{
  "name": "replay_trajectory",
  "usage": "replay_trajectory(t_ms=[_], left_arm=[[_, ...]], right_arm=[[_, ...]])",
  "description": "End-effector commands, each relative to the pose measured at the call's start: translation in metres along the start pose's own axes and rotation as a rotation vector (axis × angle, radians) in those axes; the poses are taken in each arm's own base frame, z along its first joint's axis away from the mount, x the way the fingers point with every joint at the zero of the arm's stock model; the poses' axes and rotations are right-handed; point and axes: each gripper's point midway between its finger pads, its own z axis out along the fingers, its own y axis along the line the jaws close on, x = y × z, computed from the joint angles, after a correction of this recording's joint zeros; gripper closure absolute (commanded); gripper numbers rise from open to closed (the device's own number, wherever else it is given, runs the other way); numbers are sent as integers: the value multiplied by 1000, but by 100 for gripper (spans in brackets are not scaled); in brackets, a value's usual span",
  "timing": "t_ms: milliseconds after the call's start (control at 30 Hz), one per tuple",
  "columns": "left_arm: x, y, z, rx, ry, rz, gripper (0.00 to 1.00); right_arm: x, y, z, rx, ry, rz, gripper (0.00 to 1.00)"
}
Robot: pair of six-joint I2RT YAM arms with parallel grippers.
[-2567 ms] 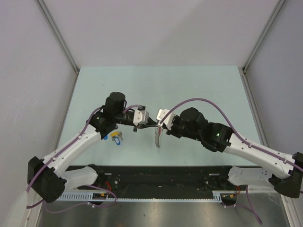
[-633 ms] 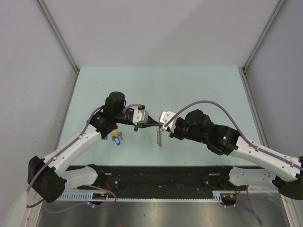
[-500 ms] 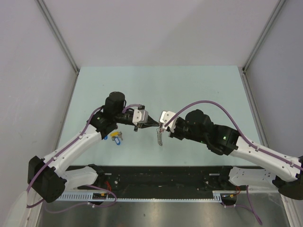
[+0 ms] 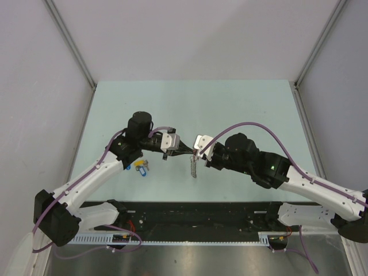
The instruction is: Put the keys on the keyring
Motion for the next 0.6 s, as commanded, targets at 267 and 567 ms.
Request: replay_trajectory(t_ms=[267, 567], left_arm=[[-9, -7, 3, 38, -25, 21, 100], [-10, -10, 6, 51, -21, 17, 100]], right_arm=[[-34, -10, -3, 29, -102, 3, 100], [-40, -7, 0, 12, -127, 7, 100]])
